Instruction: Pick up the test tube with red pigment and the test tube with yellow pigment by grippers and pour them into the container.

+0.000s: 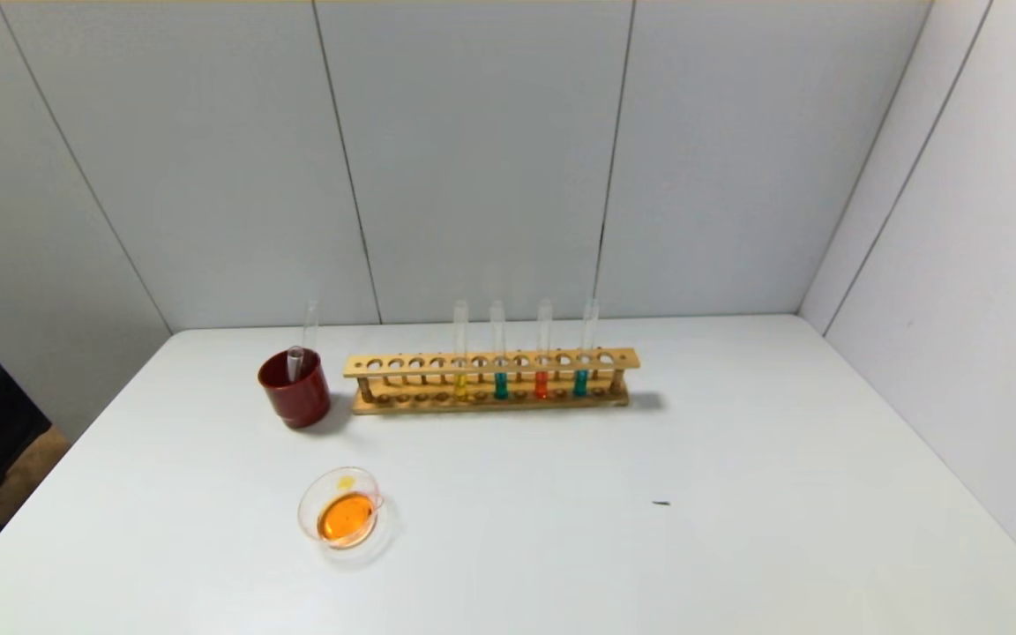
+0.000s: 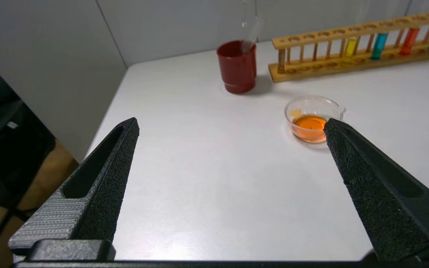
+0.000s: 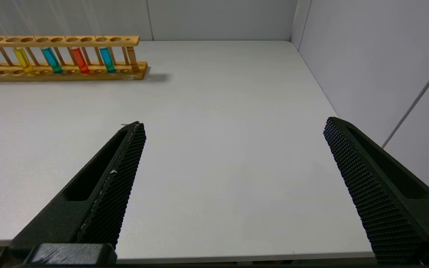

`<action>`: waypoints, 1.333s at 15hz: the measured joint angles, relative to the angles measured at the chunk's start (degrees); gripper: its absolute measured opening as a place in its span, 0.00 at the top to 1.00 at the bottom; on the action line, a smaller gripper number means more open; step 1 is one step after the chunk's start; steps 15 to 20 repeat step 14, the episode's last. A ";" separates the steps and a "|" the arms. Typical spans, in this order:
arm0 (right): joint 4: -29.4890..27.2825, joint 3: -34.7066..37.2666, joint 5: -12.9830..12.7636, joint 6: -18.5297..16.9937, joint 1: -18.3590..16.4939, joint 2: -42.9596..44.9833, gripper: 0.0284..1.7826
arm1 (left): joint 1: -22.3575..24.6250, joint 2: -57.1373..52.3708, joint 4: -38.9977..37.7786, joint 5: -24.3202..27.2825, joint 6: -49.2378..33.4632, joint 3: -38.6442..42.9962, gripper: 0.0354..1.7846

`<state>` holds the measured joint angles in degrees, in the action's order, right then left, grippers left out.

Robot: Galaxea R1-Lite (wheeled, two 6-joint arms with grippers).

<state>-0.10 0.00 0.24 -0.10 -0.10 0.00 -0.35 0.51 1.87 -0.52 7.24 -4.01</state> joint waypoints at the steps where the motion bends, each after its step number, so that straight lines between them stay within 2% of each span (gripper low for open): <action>1: 0.00 0.00 -0.02 0.00 0.00 0.00 0.02 | 0.00 -0.30 -0.68 1.27 -0.66 1.97 0.02; 5: 0.00 0.00 -0.02 0.00 0.00 0.00 0.02 | 0.02 -0.62 -1.18 2.47 -1.23 3.74 0.02; 11: 0.02 0.00 -0.02 -0.12 0.00 0.00 0.02 | 0.02 -0.65 -1.38 1.71 -4.29 3.88 0.02; 20: 0.07 0.00 -0.02 -0.09 0.00 0.00 0.02 | 0.00 -0.65 -1.43 1.65 -4.16 3.91 0.02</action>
